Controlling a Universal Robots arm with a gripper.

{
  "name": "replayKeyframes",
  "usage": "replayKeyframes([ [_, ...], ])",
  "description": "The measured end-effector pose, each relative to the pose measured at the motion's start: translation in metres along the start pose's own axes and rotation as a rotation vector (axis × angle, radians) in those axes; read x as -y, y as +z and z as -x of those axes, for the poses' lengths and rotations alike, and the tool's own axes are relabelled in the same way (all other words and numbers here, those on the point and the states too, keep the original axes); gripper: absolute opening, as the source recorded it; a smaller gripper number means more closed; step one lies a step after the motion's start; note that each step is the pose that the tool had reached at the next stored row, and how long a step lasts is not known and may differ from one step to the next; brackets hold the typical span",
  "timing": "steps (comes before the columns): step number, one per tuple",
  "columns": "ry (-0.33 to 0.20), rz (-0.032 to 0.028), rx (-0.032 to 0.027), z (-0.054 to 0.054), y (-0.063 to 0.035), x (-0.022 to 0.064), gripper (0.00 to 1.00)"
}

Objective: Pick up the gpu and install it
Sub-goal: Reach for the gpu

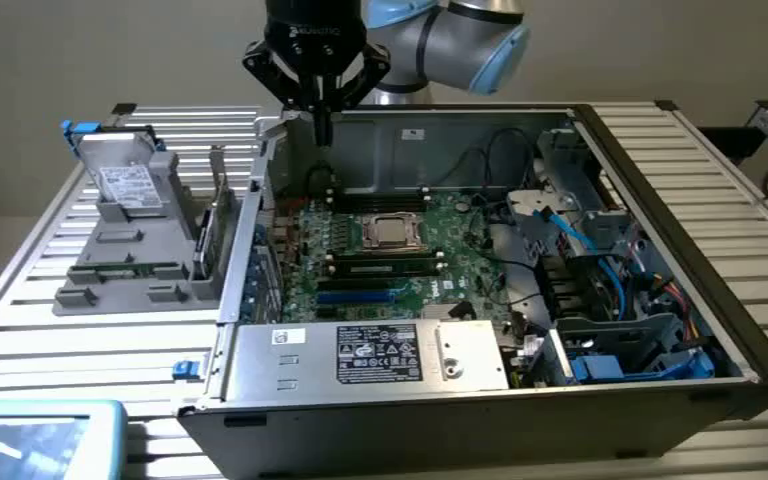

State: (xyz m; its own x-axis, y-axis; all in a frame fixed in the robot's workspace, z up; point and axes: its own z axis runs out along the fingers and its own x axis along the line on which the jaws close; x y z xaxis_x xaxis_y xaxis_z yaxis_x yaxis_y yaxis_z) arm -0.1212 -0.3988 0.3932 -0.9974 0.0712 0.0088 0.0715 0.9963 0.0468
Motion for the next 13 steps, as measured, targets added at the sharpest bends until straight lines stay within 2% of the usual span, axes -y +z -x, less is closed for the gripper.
replayKeyframes([
  [7,0.000,-0.0002,-0.0031,0.0000,-0.0001,0.0000,0.12],
  [13,0.000,-0.0003,-0.0032,-0.0001,0.0000,0.0000,0.12],
])
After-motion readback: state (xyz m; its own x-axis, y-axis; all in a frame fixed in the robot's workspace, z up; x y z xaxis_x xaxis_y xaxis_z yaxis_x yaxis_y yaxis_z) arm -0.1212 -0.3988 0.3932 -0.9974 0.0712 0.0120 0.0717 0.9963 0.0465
